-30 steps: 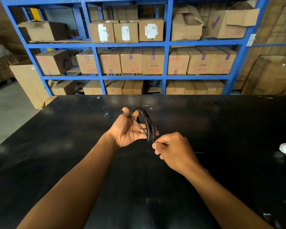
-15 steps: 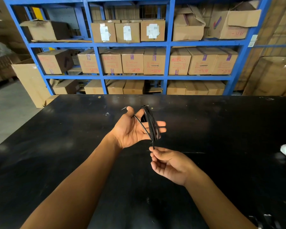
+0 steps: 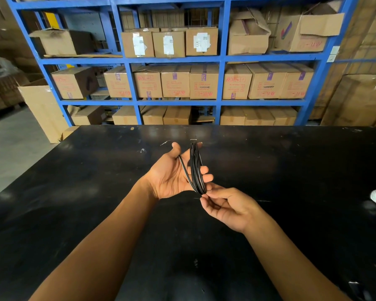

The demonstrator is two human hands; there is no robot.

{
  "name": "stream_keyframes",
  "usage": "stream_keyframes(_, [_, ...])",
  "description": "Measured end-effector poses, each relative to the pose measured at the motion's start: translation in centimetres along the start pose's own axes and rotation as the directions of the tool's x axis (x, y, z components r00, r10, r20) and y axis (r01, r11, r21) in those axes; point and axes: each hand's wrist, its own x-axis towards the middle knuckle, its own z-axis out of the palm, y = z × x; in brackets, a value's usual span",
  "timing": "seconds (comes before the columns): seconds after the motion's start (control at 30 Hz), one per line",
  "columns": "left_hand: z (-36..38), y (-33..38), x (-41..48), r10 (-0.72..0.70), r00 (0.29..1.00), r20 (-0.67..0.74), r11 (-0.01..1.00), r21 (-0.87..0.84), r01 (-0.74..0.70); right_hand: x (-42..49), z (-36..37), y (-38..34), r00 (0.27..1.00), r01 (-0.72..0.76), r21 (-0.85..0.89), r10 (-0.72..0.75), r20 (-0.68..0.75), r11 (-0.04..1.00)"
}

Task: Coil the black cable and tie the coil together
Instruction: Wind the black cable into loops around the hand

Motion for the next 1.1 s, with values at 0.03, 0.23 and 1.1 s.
stream_keyframes(0.03, [-0.1,0.0,0.0,-0.010,1.000,0.012,1.000,-0.008,0.010,-0.1,0.1,-0.1,1.000,0.002,-0.006,-0.002,-0.008,1.000])
stream_keyframes(0.23, [-0.3,0.1,0.1,-0.027,0.999,0.047,0.996,0.085,0.023,-0.5,0.1,-0.5,1.000,0.015,-0.080,-0.017,-0.023,0.997])
stream_keyframes(1.1, [0.8,0.3,0.6,-0.128,0.986,0.110,0.987,0.108,0.116,0.7,-1.3,-1.7,0.994,0.105,-0.226,-0.096,0.052,0.969])
